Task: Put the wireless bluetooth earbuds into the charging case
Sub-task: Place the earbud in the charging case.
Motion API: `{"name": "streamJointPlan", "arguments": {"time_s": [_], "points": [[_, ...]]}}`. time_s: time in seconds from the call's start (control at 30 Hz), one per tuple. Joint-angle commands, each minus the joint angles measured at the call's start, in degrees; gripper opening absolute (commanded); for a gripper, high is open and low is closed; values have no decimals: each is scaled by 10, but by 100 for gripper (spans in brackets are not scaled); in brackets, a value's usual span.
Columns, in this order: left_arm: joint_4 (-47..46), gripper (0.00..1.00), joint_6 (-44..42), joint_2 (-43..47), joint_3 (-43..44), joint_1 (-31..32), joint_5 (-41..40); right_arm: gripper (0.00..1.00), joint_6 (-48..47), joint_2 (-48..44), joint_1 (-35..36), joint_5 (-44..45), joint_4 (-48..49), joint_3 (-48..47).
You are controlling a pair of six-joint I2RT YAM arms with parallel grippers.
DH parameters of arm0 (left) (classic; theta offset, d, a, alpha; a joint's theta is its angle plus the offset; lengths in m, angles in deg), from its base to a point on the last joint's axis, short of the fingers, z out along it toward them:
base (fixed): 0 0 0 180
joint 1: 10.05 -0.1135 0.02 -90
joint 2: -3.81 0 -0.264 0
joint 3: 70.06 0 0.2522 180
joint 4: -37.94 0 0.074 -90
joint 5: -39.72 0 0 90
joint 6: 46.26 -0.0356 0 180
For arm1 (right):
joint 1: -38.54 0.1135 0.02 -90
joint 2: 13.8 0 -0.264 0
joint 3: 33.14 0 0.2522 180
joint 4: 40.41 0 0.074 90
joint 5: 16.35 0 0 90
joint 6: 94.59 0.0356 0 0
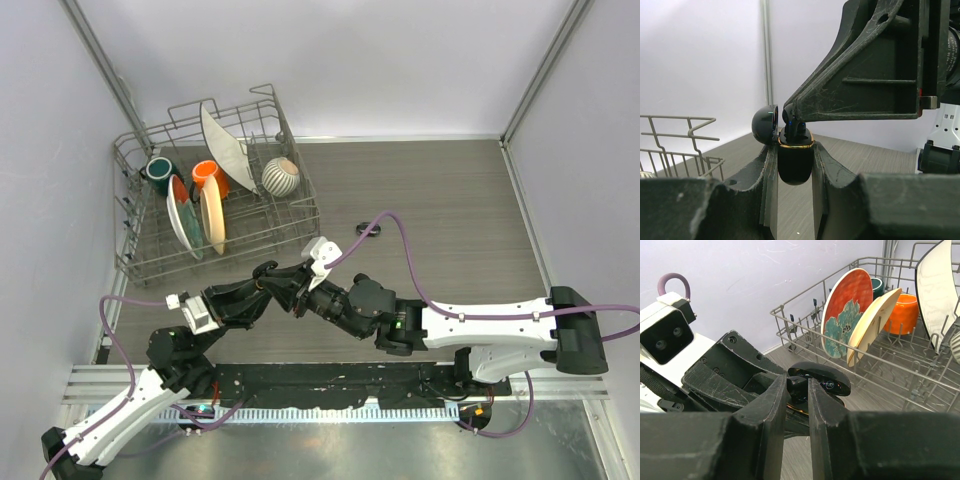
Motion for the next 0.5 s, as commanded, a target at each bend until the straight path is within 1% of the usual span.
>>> {"name": "streamJointPlan", "arguments": {"time_s": [0.0,0.07,0.1,0.27,0.4,0.47], "points": [[-115,0,-7,13,-14,2,28,17,-12,-4,-13,77,-62,-7],[-115,0,-6,13,-14,2,29,19,-11,-3,-12,75,-62,-9],[-114,0,-6,13,-13,2,29,22,-8,-3,-12,76,-63,-10],[-114,0,-3,13,-15,2,32,30,-3,-4,-13,78,-66,-14],[-114,0,-2,12,-14,3,32,39,0,-7,-13,82,-64,-16],[-114,0,-1,12,-14,2,33,40,1,-8,-13,84,-62,-17]]}}
